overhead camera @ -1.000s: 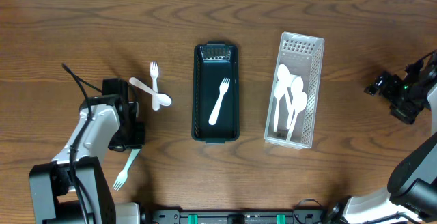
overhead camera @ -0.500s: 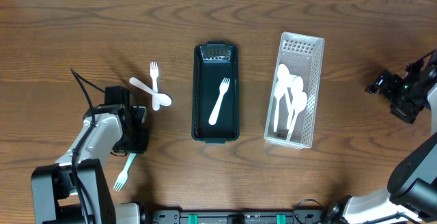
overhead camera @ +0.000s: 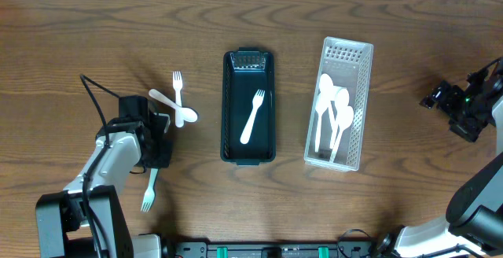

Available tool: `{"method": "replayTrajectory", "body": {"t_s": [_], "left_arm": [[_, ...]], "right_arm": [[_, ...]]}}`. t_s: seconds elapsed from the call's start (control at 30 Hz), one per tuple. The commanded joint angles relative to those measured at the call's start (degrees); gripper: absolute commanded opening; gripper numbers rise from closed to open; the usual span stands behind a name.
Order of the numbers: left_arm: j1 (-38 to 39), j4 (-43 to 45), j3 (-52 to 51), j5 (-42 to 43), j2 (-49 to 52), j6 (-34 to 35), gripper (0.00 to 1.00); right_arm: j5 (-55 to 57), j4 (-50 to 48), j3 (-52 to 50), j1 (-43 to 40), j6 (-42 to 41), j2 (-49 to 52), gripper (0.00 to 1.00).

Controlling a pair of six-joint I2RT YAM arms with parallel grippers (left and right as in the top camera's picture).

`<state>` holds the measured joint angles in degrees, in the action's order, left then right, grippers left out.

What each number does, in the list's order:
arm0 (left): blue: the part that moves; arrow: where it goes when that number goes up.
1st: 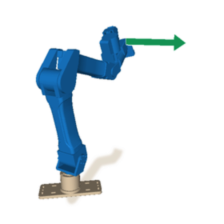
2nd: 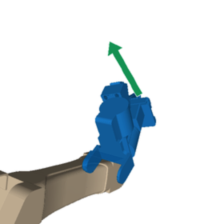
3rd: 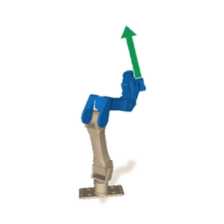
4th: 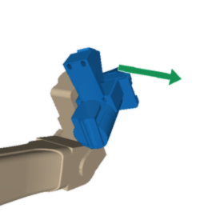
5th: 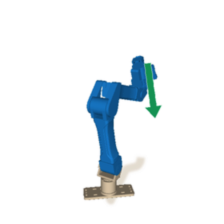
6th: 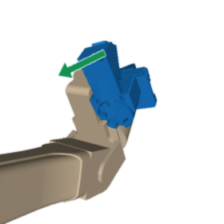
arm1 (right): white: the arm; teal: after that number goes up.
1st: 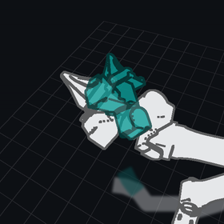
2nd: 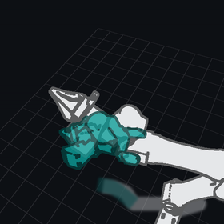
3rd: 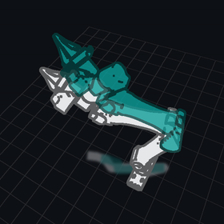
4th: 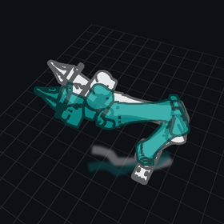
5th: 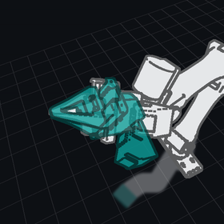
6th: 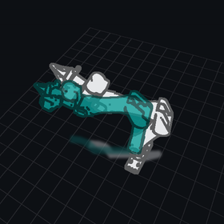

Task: Pack container

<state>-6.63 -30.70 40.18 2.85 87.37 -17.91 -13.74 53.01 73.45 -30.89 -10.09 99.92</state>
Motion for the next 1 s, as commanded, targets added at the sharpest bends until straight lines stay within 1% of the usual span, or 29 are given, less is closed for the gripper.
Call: {"method": "replayTrajectory", "body": {"t_s": [0.0, 0.1, 0.2, 0.27, 0.4, 0.43, 0.47, 0.53, 0.63, 0.7, 0.77, 0.87, 0.97], "left_arm": [[1.03, 1.46, -1.44, 1.29, 2.47, -0.87, 0.06], [3.39, 1.22, 1.95, 1.27, 2.40, 0.33, 0.06], [6.47, -0.20, 7.82, 1.27, 1.97, 6.10, 0.06], [8.74, -2.71, 13.22, 1.27, 1.53, 9.03, 0.06], [12.90, -8.79, 23.98, 1.25, 1.44, 10.86, 0.06], [13.97, -10.23, 26.75, 1.25, 1.44, 12.46, 0.06], [15.19, -11.67, 29.66, 1.27, 1.44, 15.45, 0.06], [17.27, -13.03, 33.05, 1.29, 1.46, 19.74, 0.06], [21.18, -13.29, 35.58, 4.11, 1.46, 23.78, 0.06], [24.22, -12.46, 35.71, 7.08, 1.46, 27.96, 0.06], [26.95, -12.35, 35.71, 7.23, 1.70, 31.23, 0.06], [30.42, -12.13, 35.71, 7.17, 2.34, 32.20, 0.06], [32.30, -12.13, 35.69, 7.02, 3.52, 32.20, 0.06]], "right_arm": [[-0.66, -0.26, 0.31, 0.20, -0.59, 0.07, 0.99], [-0.66, -0.33, 0.31, 0.22, -0.61, 0.07, 0.99], [-0.68, -0.33, 0.31, 0.22, -0.61, 0.09, 0.99], [-0.68, -0.28, 0.31, 0.17, -0.61, 0.07, 0.99], [-0.68, -0.28, 0.31, 0.17, -0.61, 0.07, 0.99], [-0.68, -0.26, 0.31, 0.22, -0.61, 0.07, 0.99], [-0.68, -0.26, 0.31, 0.22, -0.61, 0.07, 0.99], [-0.68, -0.04, 0.31, 0.22, -0.61, 0.07, 0.99], [-0.68, 0.48, 0.31, 0.22, -0.61, 0.07, 0.99], [-0.68, 0.92, 0.31, 0.22, -0.61, 0.07, 0.99], [-0.68, 1.46, 0.31, 0.22, -0.61, 0.07, 0.99], [-0.68, 2.12, 0.31, 0.22, -0.61, 0.07, 0.99], [-0.68, 2.43, 0.31, 0.22, -0.61, 0.07, 0.99]]}}
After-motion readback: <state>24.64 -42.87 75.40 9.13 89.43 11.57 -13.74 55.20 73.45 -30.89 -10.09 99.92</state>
